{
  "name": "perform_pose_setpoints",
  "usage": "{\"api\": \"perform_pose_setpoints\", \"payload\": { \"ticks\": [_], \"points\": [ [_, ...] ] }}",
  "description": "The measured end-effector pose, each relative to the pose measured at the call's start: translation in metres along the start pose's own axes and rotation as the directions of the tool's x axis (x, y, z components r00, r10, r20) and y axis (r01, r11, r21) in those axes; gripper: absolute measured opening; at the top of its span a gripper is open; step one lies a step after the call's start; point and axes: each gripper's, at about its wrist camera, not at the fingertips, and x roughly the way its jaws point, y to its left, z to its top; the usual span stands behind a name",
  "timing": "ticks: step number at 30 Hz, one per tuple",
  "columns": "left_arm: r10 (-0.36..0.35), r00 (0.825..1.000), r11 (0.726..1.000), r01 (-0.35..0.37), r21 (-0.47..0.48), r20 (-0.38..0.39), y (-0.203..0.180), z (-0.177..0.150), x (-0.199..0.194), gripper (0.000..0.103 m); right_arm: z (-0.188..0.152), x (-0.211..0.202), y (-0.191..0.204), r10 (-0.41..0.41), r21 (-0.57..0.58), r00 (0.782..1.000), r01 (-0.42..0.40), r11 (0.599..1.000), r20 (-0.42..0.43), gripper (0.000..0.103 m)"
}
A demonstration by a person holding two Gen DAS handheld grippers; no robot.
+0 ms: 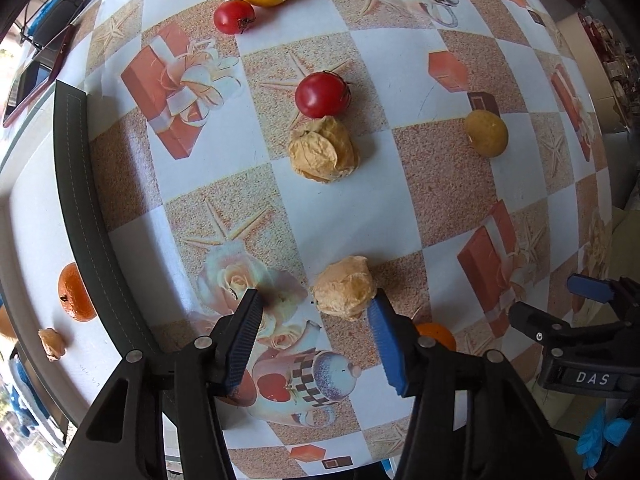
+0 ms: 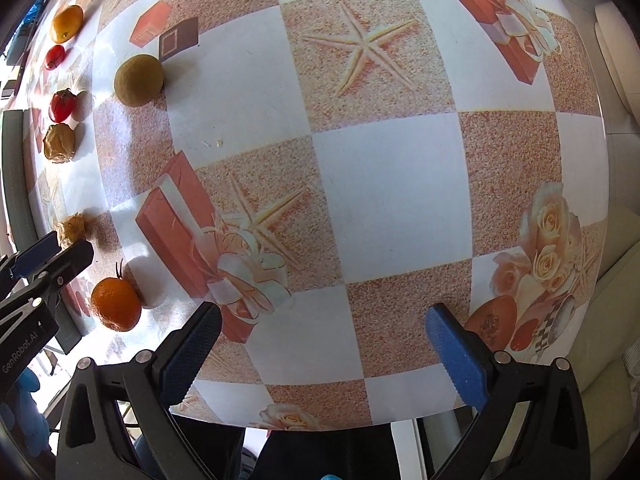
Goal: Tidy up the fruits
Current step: 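Grasp a second crumpled paper ball with the left tool, then carry the paper ball to the tray with the left tool while the right tool grasps a kiwi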
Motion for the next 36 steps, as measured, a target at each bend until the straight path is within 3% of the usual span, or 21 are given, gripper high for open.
{"api": "perform_pose_setpoints", "payload": {
  "ticks": [3,4,5,7,10,18,25,27,29,33,35,36],
  "points": [
    [0.006,1.0,1.0,-0.006,-0.001,0.012,-0.002,0.01,-0.004,0.058,0.014,-0.011,0.003,-0.002,-0.01,1.0,0.002,1.0,0.004,0.102],
    [0.011,1.0,1.0,-0.012,0.004,0.021,-0.001,0.013,-0.003,0.051,0.015,-0.014,0.005,-0.003,-0.015,1.0,0.003,1.0,0.007,0.102],
    [0.021,0.999,1.0,-0.021,0.013,0.03,-0.003,0.017,-0.002,0.034,0.018,-0.018,0.007,-0.005,-0.019,1.0,0.005,1.0,0.011,0.103],
    [0.028,0.999,1.0,-0.028,0.01,0.039,-0.002,0.024,-0.007,0.024,0.023,-0.025,0.01,-0.006,-0.028,1.0,0.006,1.0,0.022,0.102],
    [-0.009,0.999,1.0,0.011,-0.025,0.053,0.008,0.024,-0.01,0.024,0.028,-0.036,0.018,-0.002,-0.042,0.999,0.004,0.999,0.052,0.103],
    [-0.014,0.997,0.999,0.017,-0.05,0.071,0.038,0.009,-0.027,0.024,0.063,-0.07,0.054,0.029,-0.139,0.985,-0.005,0.99,0.171,0.102],
    [-0.032,0.995,0.998,0.038,-0.058,0.097,0.058,-0.007,-0.053,0.024,0.091,-0.078,0.101,0.022,-0.263,0.973,0.04,0.964,0.23,0.102],
    [-0.037,0.994,0.997,0.044,-0.063,0.1,0.062,-0.014,-0.059,0.024,0.096,-0.077,0.111,0.016,-0.289,0.971,0.056,0.956,0.24,0.091],
    [-0.04,0.994,0.997,0.047,-0.064,0.103,0.067,-0.019,-0.064,0.024,0.099,-0.073,0.118,0.011,-0.3,0.974,0.059,0.952,0.226,0.063],
    [-0.051,0.992,0.996,0.059,-0.07,0.114,0.073,-0.028,-0.074,0.024,0.101,-0.071,0.12,-0.001,-0.287,0.974,0.068,0.956,0.227,0.056],
    [-0.054,0.991,0.995,0.063,-0.074,0.122,0.072,-0.031,-0.079,0.024,0.094,-0.072,0.117,-0.017,-0.275,0.967,0.089,0.957,0.254,0.026],
    [-0.053,0.991,0.995,0.063,-0.076,0.127,0.068,-0.034,-0.083,0.024,0.082,-0.066,0.105,-0.001,-0.269,0.968,0.071,0.961,0.252,0.025]
  ]
}}
